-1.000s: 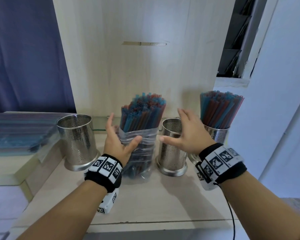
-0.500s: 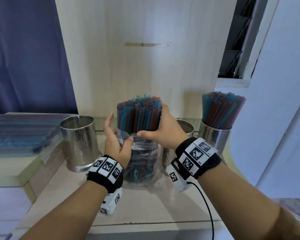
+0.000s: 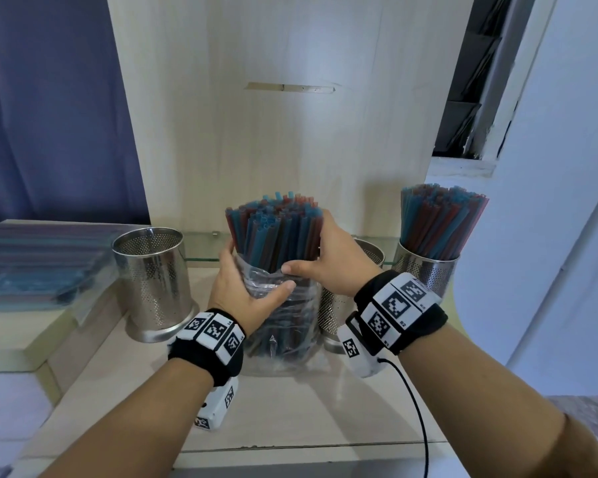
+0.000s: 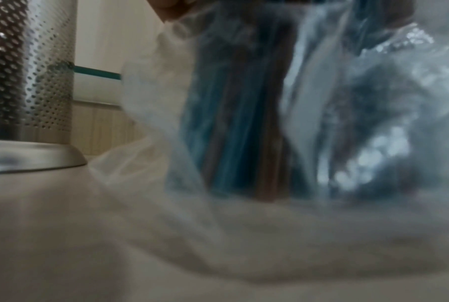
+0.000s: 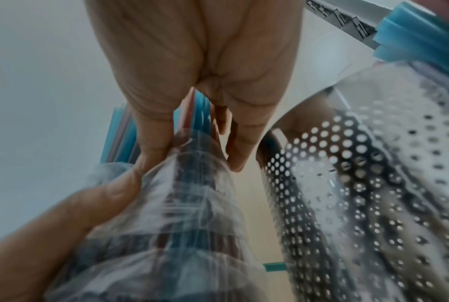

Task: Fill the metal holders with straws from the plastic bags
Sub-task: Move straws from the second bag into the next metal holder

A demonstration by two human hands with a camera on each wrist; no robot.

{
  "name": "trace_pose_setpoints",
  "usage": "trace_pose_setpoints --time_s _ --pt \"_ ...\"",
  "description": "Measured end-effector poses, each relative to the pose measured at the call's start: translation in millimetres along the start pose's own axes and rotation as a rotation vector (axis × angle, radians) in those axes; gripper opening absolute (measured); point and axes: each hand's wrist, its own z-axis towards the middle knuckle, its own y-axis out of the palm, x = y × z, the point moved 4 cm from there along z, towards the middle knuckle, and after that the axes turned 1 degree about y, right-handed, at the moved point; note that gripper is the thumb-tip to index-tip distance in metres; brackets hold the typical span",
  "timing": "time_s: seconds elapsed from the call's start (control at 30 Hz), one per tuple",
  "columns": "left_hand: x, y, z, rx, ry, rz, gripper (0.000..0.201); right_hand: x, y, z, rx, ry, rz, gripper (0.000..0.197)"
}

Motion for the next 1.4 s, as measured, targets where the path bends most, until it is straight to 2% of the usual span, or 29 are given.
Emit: trace_pose_setpoints --time_s 0.13,0.2,0.33,0.53,0.67,0.8,0.93,1.1,1.3,1.4 --pt "3 -1 2 0.025 -0.009 0.033 0.088 -1 -5 4 0.061 0.014 -0.069 0.057" --pt "4 -2 2 0.025 -0.021 0.033 0.085 -2 -10 5 0.088 0.054 0.009 0.048" --pt "4 -3 2 0.031 -0.028 0.016 0.092 4 -9 9 0.141 0.160 0.139 0.031" --pt "4 -1 1 0.030 -0.021 -0.004 0.093 9 -7 21 0.154 0.217 0.218 0.005" --pt "6 1 1 0.033 -0.017 0.000 0.092 7 -4 26 0.234 0.309 0.412 0.012" --pt "8 2 1 0.034 -0.005 0.011 0.091 -2 -3 28 0.323 0.303 0.625 0.016" --pt "9 1 0 0.031 -0.001 0.016 0.088 -10 -20 30 0.395 0.198 0.557 0.023" --pt "11 2 -1 0.018 -0.011 0.044 0.085 -18 -42 41 0.424 0.117 0.649 0.027" --pt "14 2 -2 0.006 -0.011 0.051 0.088 -26 -62 47 0.427 0.099 0.709 0.031" --pt "15 2 -2 0.008 -0.008 0.050 0.086 -25 -66 49 0.412 0.124 0.781 0.024"
